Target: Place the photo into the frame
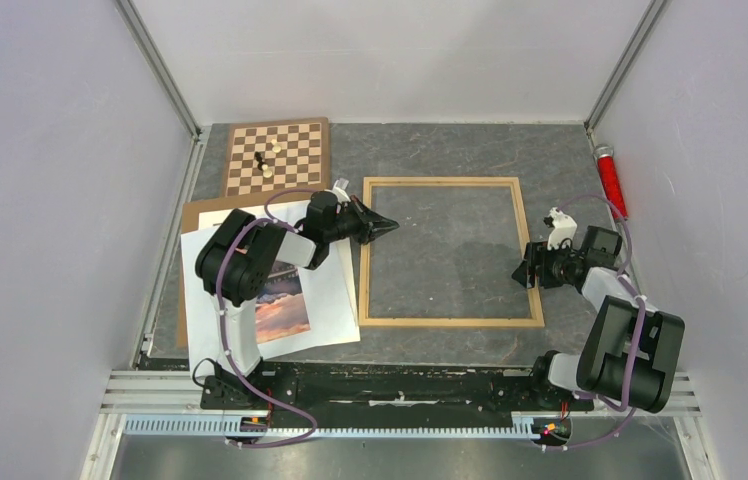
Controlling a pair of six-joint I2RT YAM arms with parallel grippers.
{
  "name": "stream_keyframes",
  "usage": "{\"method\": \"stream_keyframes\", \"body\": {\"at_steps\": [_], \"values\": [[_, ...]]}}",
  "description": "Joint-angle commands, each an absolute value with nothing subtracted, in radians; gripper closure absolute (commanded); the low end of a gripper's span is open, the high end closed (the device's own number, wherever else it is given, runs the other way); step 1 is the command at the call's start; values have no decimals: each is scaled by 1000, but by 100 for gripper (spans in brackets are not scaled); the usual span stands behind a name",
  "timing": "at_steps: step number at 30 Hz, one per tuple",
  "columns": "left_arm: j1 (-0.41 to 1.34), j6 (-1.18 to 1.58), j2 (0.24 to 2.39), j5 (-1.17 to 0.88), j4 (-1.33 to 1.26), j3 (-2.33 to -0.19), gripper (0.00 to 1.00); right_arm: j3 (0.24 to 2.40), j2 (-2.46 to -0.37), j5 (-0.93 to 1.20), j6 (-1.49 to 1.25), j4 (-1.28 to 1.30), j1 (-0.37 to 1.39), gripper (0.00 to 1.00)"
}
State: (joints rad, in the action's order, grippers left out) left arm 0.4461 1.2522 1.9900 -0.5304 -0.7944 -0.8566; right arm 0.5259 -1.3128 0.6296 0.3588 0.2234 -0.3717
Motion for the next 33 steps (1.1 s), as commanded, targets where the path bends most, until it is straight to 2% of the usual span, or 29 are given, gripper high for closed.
{"method": "stream_keyframes", "body": {"at_steps": [1,33], "values": [[446,1277,1954,-534,-825,-845,98,511,-1277,663,353,184,-361,33],[443,1194,1920,-523,-784,-844,98,514,-1251,634,341,182,-361,33]]}}
